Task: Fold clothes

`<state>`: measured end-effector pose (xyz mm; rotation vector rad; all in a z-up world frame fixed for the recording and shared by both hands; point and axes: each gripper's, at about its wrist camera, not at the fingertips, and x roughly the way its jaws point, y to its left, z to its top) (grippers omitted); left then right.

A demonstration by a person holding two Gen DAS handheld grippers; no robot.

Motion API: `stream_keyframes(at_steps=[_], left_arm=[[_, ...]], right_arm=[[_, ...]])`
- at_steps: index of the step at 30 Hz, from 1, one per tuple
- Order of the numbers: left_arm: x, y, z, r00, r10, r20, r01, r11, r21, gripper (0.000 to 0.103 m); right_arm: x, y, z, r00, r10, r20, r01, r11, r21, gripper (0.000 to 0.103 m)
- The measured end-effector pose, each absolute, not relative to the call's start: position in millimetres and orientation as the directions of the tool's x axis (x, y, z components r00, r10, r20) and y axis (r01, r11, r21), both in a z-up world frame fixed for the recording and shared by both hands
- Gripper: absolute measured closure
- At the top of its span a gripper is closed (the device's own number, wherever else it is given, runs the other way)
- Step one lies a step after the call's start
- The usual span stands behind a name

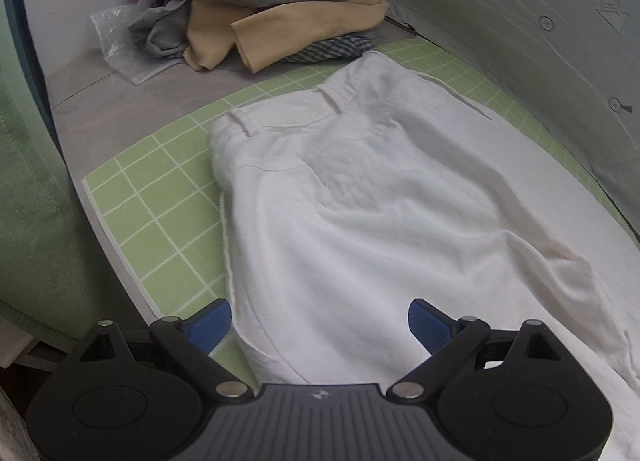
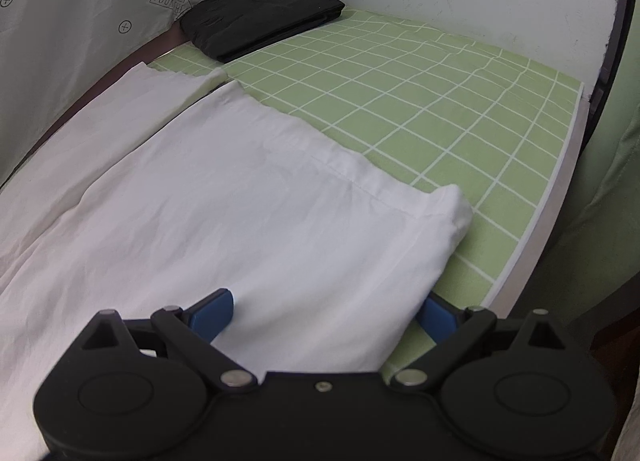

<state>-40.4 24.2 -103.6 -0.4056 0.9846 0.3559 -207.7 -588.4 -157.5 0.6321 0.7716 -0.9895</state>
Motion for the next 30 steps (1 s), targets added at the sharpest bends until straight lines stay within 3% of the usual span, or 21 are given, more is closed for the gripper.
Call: stream_keyframes(at_steps=[10,12,13,14,16,18,19,20,24,30], left_arm=[[-9.2,83.3,-122.1,0.481,0.121,-0.868,-0.572,0.794,-0.206,0.009],[-4.2,88.0,-126.2,0.476,0.123,-0.871,-0.583,0.786,-0.207,0.016],[-1.8,89.7,-128.2,0.473,0.125,-0.872,-0.588,0.782,-0.206,0.019],[0.5,91.5,-130.2,0.471,0.128,-0.873,-0.593,0.779,-0.206,0.025],[4.7,94.1,-134.1,0.472,0.123,-0.873,-0.597,0.773,-0.214,0.035],[6.6,94.1,-136.5,0.488,0.101,-0.867,-0.592,0.768,-0.243,0.053],[8.1,93.5,-136.6,0.500,0.091,-0.862,-0.585,0.769,-0.258,0.059],[10.0,92.5,-136.2,0.509,0.083,-0.856,-0.577,0.772,-0.268,0.071],[14.9,84.1,-127.6,0.533,0.105,-0.840,-0.545,0.801,-0.246,0.091],[-13.6,87.9,-84.9,0.574,0.183,-0.798,-0.575,0.784,-0.234,0.095]], right_arm=[[-197.4,-568.5,-153.0,0.332,-0.472,-0.817,0.925,0.332,0.184,0.005],[-198.3,-569.3,-152.4,0.322,-0.483,-0.814,0.936,0.288,0.200,0.008],[-199.0,-570.2,-151.9,0.308,-0.495,-0.812,0.945,0.258,0.200,0.014],[-199.5,-570.9,-150.7,0.286,-0.508,-0.812,0.954,0.233,0.190,0.027],[-200.4,-574.1,-148.2,0.256,-0.520,-0.815,0.965,0.186,0.184,0.040],[-203.4,-576.8,-146.4,0.271,-0.521,-0.809,0.962,0.165,0.217,0.059],[-204.6,-578.2,-145.6,0.281,-0.518,-0.808,0.960,0.160,0.231,0.079],[-206.8,-578.9,-143.5,0.295,-0.516,-0.804,0.955,0.156,0.251,0.092],[-215.8,-578.1,-128.1,0.365,-0.525,-0.769,0.930,0.169,0.326,0.099],[-225.5,-569.4,-78.1,0.460,-0.558,-0.691,0.886,0.238,0.397,0.099]])
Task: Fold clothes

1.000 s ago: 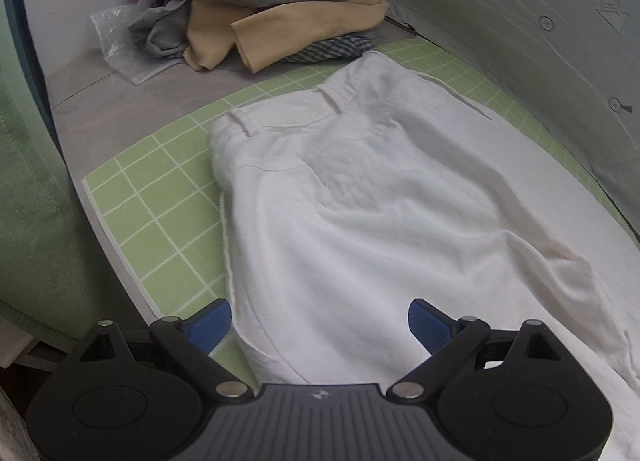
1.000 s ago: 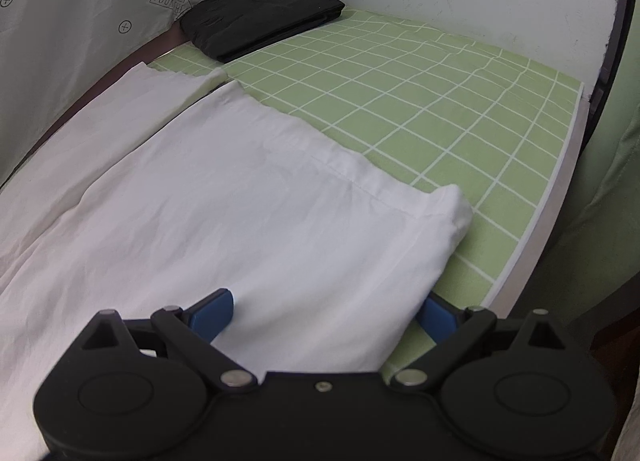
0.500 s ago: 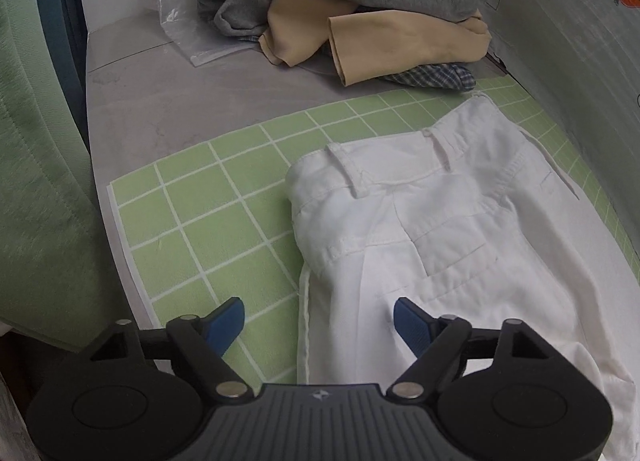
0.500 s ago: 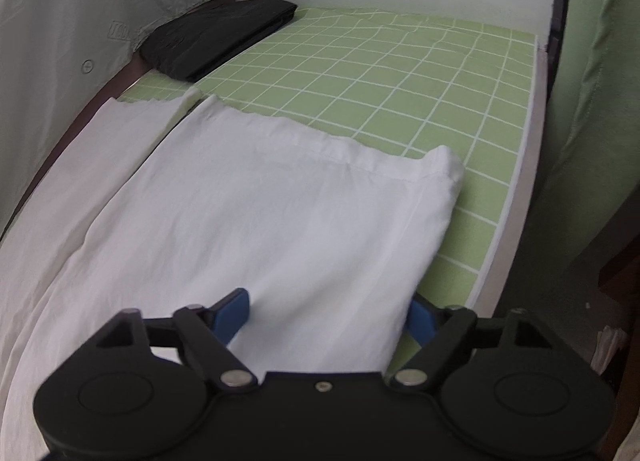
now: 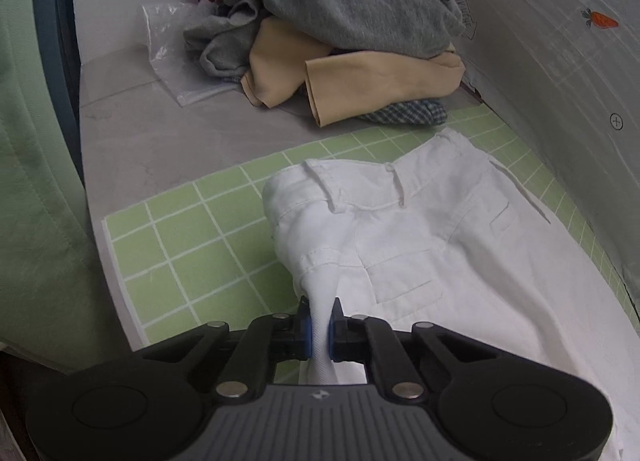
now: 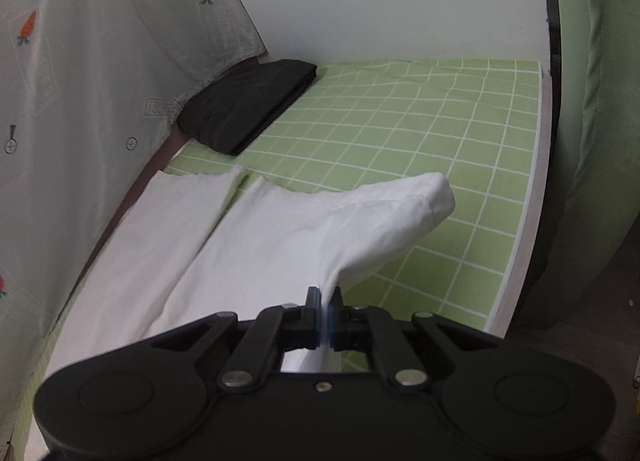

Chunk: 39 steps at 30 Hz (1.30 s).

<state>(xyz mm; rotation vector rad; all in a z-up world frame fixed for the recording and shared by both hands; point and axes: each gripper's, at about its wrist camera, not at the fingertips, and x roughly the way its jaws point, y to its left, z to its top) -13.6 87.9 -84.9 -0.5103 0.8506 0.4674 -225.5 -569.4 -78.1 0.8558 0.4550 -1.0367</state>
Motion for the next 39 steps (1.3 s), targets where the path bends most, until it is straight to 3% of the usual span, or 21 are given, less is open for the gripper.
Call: stream_keyframes(at_steps=[5,10,18,23,26,28,29,30,32,34,36,37,39], left_arm=[[-33.2,94.1,-52.7,0.602,0.216,-0.769,-0.589,0.769,-0.246,0.095],[-30.6,88.6,-62.4,0.568,0.226,-0.792,-0.647,0.718,-0.259,0.096],[0.6,69.4,-36.3,0.611,0.264,-0.746,-0.645,0.713,-0.275,0.096],[55.6,53.9,-9.8,0.661,0.259,-0.704,-0.626,0.708,-0.327,0.096],[122.1,40.1,-3.3,0.702,0.239,-0.671,-0.586,0.730,-0.353,0.096],[183.2,27.2,-6.5,0.725,0.225,-0.651,-0.542,0.770,-0.337,0.086],[210.3,21.9,-9.0,0.734,0.215,-0.644,-0.523,0.784,-0.335,0.075],[233.6,18.5,-12.3,0.732,0.199,-0.652,-0.515,0.787,-0.338,0.070],[269.1,13.7,-18.1,0.716,0.162,-0.679,-0.510,0.785,-0.351,0.064],[272.9,8.8,-22.7,0.721,0.135,-0.679,-0.498,0.783,-0.373,0.051],[254.9,1.8,-32.1,0.723,0.156,-0.673,-0.492,0.800,-0.344,0.025],[244.6,-1.2,-38.4,0.704,0.173,-0.689,-0.501,0.808,-0.310,0.024],[223.8,-6.4,-51.4,0.663,0.201,-0.721,-0.514,0.823,-0.242,0.024]], right_arm=[[-235.5,-564.7,-29.4,0.538,-0.583,-0.609,0.840,0.309,0.446,0.100],[-223.9,-579.6,-46.2,0.518,-0.562,-0.645,0.854,0.293,0.430,0.100],[-180.7,-602.3,-35.8,0.570,-0.560,-0.601,0.819,0.327,0.472,0.100],[-127.5,-633.8,-2.6,0.634,-0.567,-0.525,0.768,0.387,0.510,0.100],[-54.1,-663.7,8.6,0.687,-0.536,-0.491,0.725,0.456,0.516,0.100],[14.9,-689.2,8.5,0.715,-0.494,-0.495,0.699,0.502,0.510,0.099],[51.6,-702.8,4.6,0.724,-0.476,-0.499,0.690,0.514,0.510,0.097],[88.3,-716.4,0.6,0.733,-0.458,-0.504,0.680,0.527,0.510,0.093],[143.8,-730.3,-5.3,0.721,-0.451,-0.526,0.688,0.560,0.462,0.049],[183.4,-733.5,-9.7,0.691,-0.465,-0.554,0.706,0.599,0.378,0.047],[178.8,-719.3,-15.1,0.690,-0.478,-0.544,0.690,0.661,0.295,0.037],[169.1,-711.2,-24.5,0.660,-0.500,-0.561,0.706,0.669,0.235,0.025],[149.3,-695.9,-44.1,0.597,-0.543,-0.590,0.729,0.674,0.118,0.022]])
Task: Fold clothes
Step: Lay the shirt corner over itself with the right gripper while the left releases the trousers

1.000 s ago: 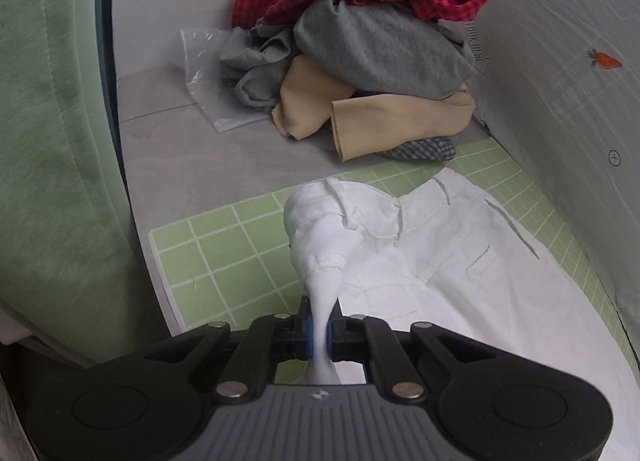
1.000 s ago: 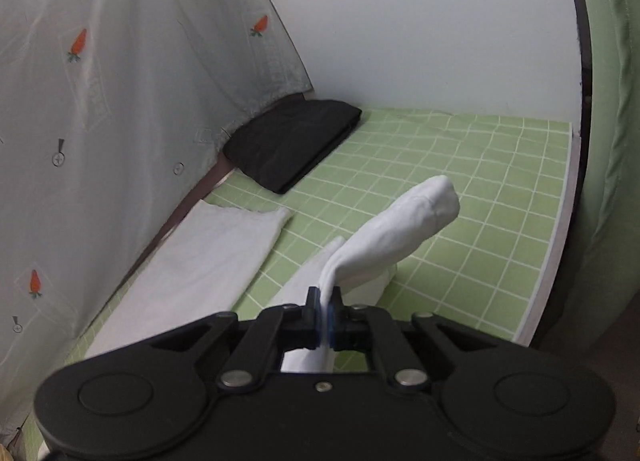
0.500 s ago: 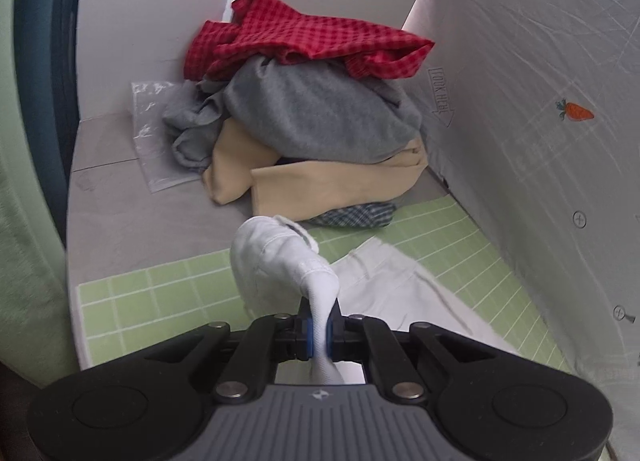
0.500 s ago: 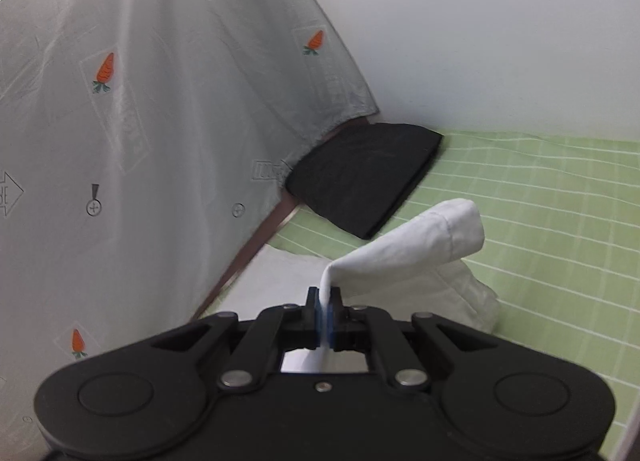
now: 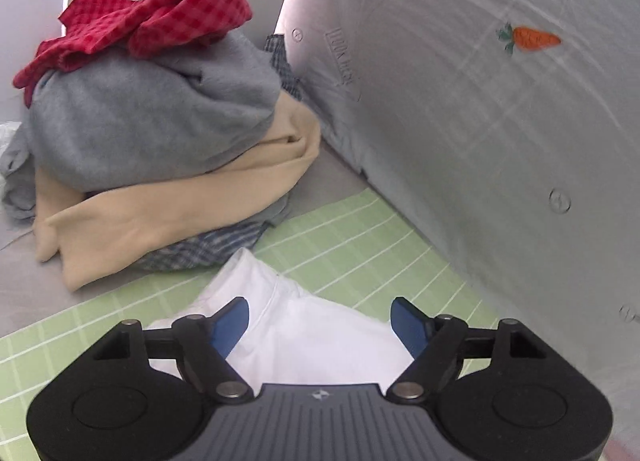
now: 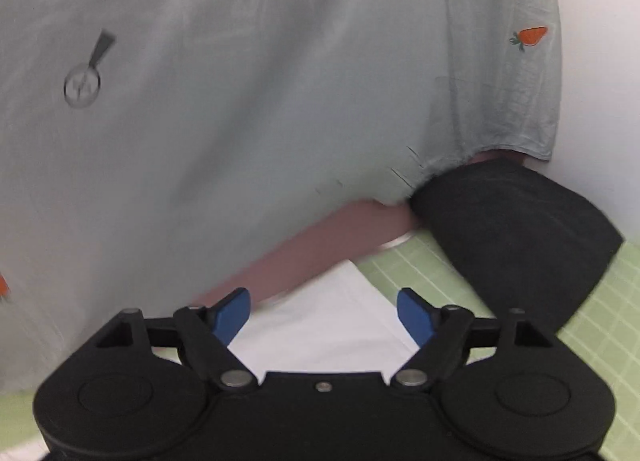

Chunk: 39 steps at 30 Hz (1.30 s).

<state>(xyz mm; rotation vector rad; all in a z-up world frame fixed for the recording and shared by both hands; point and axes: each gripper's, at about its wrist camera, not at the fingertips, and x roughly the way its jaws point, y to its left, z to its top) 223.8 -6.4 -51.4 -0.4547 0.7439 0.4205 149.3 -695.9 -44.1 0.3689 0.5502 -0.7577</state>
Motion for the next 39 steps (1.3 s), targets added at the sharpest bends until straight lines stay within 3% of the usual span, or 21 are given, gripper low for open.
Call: stream_keyframes(at_steps=[3,6,12,14,15,16,17,19,20,30,33,34,35,39], left_arm=[[194.6,-9.5,-74.3,0.596,0.200,-0.778,-0.538,0.819,-0.202,0.024],[176.1,-12.6,-92.4,0.546,0.198,-0.814,-0.574,0.796,-0.191,0.021],[172.4,-23.8,-109.4,0.532,0.127,-0.837,-0.570,0.785,-0.243,0.021],[175.5,-29.7,-110.1,0.530,0.137,-0.837,-0.556,0.802,-0.220,0.021],[176.5,-31.4,-111.1,0.527,0.146,-0.837,-0.552,0.808,-0.207,0.020],[177.6,-32.6,-113.1,0.522,0.153,-0.839,-0.550,0.812,-0.194,0.020],[177.9,-32.9,-115.4,0.517,0.157,-0.842,-0.551,0.814,-0.186,0.020],[176.6,-29.1,-119.4,0.511,0.151,-0.846,-0.558,0.807,-0.193,0.020],[175.8,-26.9,-121.4,0.510,0.146,-0.848,-0.562,0.803,-0.199,0.020],[136.6,-32.2,-115.9,0.521,0.109,-0.846,-0.515,0.831,-0.210,0.020],[135.9,-39.2,-119.4,0.499,0.096,-0.861,-0.494,0.848,-0.192,0.018],[137.1,-41.5,-121.6,0.484,0.091,-0.871,-0.491,0.852,-0.184,0.018],[137.3,-44.8,-123.5,0.468,0.090,-0.879,-0.486,0.857,-0.172,0.018],[134.3,-60.8,-128.6,0.433,0.092,-0.897,-0.455,0.881,-0.129,0.018]], right_arm=[[109.9,-690.1,-84.4,0.470,-0.560,-0.683,0.791,0.610,0.044,0.022],[72.3,-697.0,-115.4,0.400,-0.516,-0.757,0.863,0.490,0.122,0.022],[47.2,-691.3,-147.0,0.371,-0.487,-0.791,0.904,0.385,0.186,0.022],[48.3,-688.9,-151.6,0.378,-0.484,-0.789,0.898,0.400,0.185,0.029],[51.4,-690.3,-152.5,0.380,-0.492,-0.784,0.895,0.410,0.177,0.034],[54.1,-691.5,-153.2,0.381,-0.500,-0.778,0.892,0.420,0.167,0.047],[54.9,-691.8,-152.3,0.380,-0.508,-0.773,0.890,0.430,0.154,0.070],[55.1,-696.2,-150.2,0.384,-0.513,-0.768,0.879,0.457,0.134,0.099],[51.0,-696.9,-148.3,0.394,-0.510,-0.765,0.874,0.466,0.139,0.102],[-26.1,-685.1,-139.0,0.348,-0.544,-0.763,0.875,0.481,0.056,0.102],[-37.2,-677.9,-130.8,0.345,-0.578,-0.739,0.872,0.489,0.025,0.082],[-36.9,-673.4,-126.2,0.345,-0.603,-0.719,0.868,0.497,-0.001,0.066],[-36.2,-668.8,-121.8,0.356,-0.622,-0.698,0.859,0.511,-0.017,0.056],[-23.4,-657.9,-117.3,0.426,-0.615,-0.663,0.804,0.594,-0.034,0.057]])
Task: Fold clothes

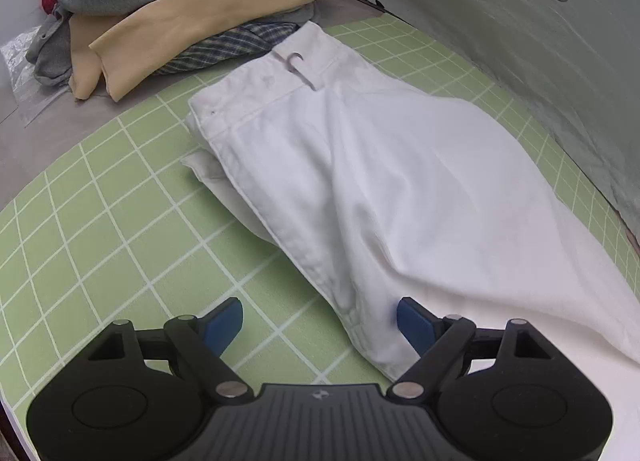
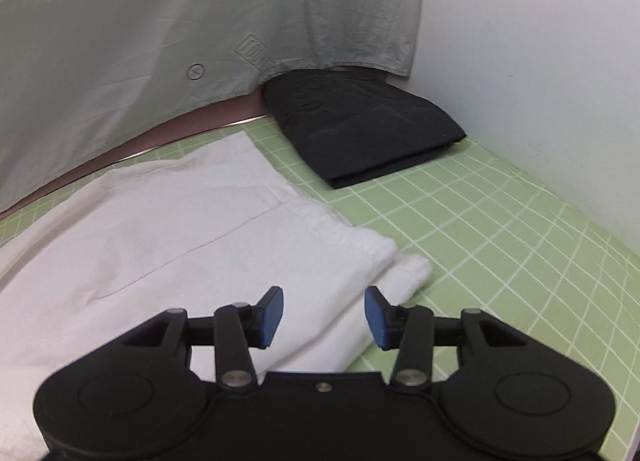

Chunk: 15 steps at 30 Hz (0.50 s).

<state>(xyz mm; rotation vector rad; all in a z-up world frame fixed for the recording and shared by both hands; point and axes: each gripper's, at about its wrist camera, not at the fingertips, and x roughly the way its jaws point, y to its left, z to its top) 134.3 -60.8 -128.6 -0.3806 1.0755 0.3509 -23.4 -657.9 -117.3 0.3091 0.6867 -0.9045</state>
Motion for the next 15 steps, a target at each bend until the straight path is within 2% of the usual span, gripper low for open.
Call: stream_keyframes(at_steps=[6,13,14,15], left_arm=[[128.5,-78.2,-134.3,0.406,0.092,-0.909,-0.422,0.901,-0.098,0.018],[130.1,-78.7,-134.3,0.392,0.102,-0.914,-0.430,0.899,-0.084,0.017],[129.9,-78.8,-133.8,0.393,0.104,-0.914,-0.429,0.899,-0.082,0.017],[129.8,-79.0,-133.2,0.393,0.105,-0.914,-0.429,0.900,-0.081,0.017]], right_arm=[[-11.8,-680.7,-142.3,0.374,-0.591,-0.715,0.871,0.489,0.051,0.058],[-7.2,-718.7,-155.4,0.346,-0.592,-0.728,0.912,0.396,0.111,0.054],[-6.5,-722.2,-155.2,0.346,-0.590,-0.729,0.911,0.399,0.110,0.060],[-5.8,-725.7,-154.9,0.347,-0.588,-0.731,0.909,0.402,0.109,0.078]])
